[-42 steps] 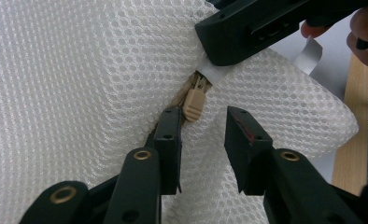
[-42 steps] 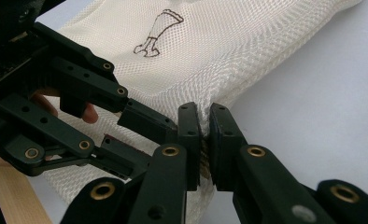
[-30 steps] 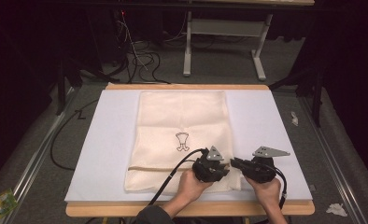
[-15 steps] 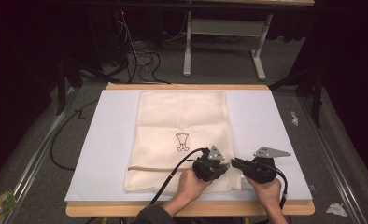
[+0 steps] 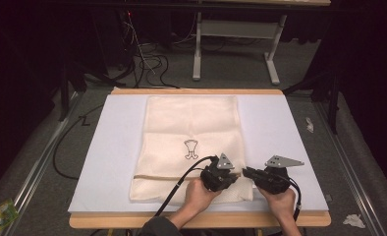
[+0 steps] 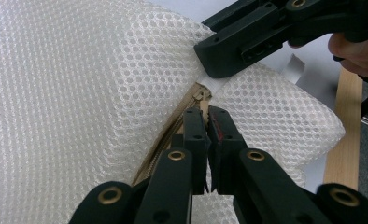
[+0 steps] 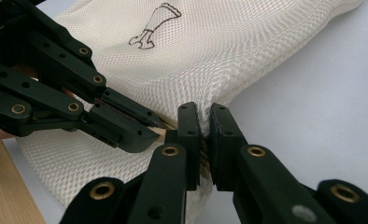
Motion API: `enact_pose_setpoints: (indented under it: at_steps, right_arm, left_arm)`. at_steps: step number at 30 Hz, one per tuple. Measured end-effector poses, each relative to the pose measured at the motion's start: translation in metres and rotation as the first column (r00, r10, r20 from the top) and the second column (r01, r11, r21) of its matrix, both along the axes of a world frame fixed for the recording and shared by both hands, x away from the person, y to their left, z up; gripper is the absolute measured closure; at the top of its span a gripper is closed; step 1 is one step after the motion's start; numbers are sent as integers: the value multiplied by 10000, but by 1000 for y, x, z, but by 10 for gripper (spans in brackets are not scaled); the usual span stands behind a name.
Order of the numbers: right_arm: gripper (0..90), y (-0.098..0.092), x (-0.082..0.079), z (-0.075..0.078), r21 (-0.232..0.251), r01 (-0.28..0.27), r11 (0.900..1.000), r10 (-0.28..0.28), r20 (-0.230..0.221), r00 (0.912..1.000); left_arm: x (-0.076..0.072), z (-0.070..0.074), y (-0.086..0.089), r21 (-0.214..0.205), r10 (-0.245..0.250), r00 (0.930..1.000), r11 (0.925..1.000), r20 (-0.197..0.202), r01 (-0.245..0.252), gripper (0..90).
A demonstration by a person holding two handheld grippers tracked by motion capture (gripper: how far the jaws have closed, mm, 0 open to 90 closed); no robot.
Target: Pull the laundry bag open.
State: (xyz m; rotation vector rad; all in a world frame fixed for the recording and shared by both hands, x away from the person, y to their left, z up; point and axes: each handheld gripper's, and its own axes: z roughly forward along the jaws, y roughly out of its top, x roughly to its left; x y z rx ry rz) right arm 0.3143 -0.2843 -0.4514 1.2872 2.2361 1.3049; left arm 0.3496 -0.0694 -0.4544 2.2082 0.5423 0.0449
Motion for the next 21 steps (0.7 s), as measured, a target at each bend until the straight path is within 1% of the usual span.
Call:
enact_pose_setpoints:
  at_steps: [2,6,13,17,20,21]
  right_arm:
    - [856,0,0,0,12,-9,10000,9,-12,10000]
    - [856,1,-1,0,38,-40,10000,40,22,10000]
    - [856,1,-1,0,34,-140,9999,140,25,9999]
    - [857,2,0,-1,121,-191,9997,191,5,9998]
    - [857,2,0,0,161,-187,9997,187,2,9998]
    - [857,3,0,0,137,-176,9998,176,-24,9998]
  left_arm:
    - [0,0,1,-3,6,10000,10000,-61,-6,868]
    - [0,2,3,16,-32,10000,10000,-21,32,869]
    - [0,1,5,4,-44,10000,10000,-83,44,870]
    - [-1,1,5,234,-67,10000,9997,-21,68,871]
    - [-2,2,5,307,-62,10000,9995,35,61,871]
    - [-1,1,6,279,-55,10000,9996,-1,55,871]
